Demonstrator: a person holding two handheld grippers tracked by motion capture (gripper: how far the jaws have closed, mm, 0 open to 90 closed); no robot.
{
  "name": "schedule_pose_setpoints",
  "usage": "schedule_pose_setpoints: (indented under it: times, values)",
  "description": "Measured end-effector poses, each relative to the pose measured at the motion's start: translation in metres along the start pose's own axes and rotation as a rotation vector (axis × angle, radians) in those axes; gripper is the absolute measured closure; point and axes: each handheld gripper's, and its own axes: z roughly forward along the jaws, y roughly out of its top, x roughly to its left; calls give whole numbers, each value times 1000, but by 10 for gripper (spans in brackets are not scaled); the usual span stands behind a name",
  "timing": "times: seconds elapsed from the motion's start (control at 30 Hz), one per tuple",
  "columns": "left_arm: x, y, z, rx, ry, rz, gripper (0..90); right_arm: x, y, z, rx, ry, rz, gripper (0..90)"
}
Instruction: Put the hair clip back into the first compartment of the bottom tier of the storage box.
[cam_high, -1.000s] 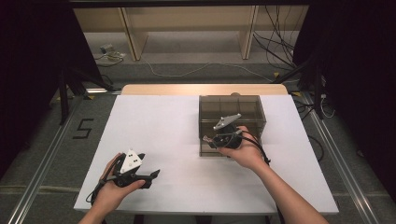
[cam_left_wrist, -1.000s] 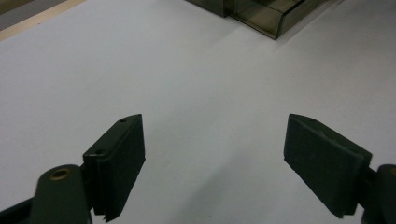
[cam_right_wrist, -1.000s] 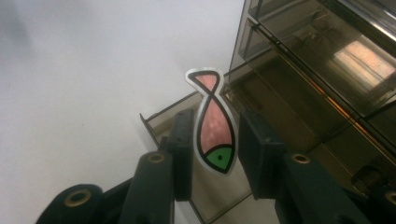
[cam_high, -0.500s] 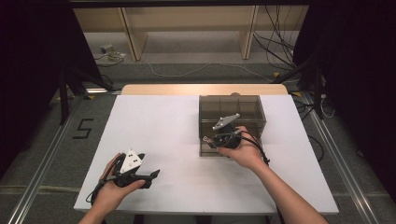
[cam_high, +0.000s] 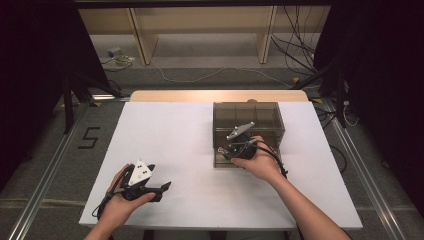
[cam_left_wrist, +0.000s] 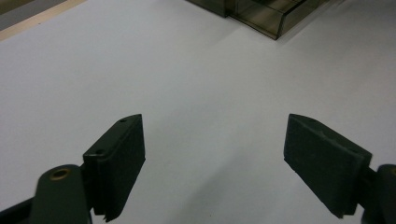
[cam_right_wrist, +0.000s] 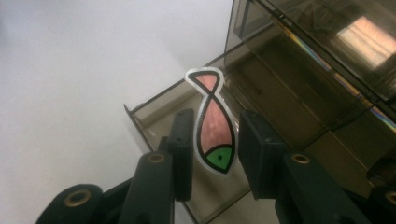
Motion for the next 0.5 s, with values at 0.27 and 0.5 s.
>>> schedule_pose_setpoints:
  times: [0.27, 0.5]
  values:
    - [0, 0, 0, 1, -1, 1, 206, 0, -1, 2, 6, -4, 5, 674]
    - [0, 0, 0, -1, 0, 2, 206, 0, -2, 5, 13, -4, 10, 673]
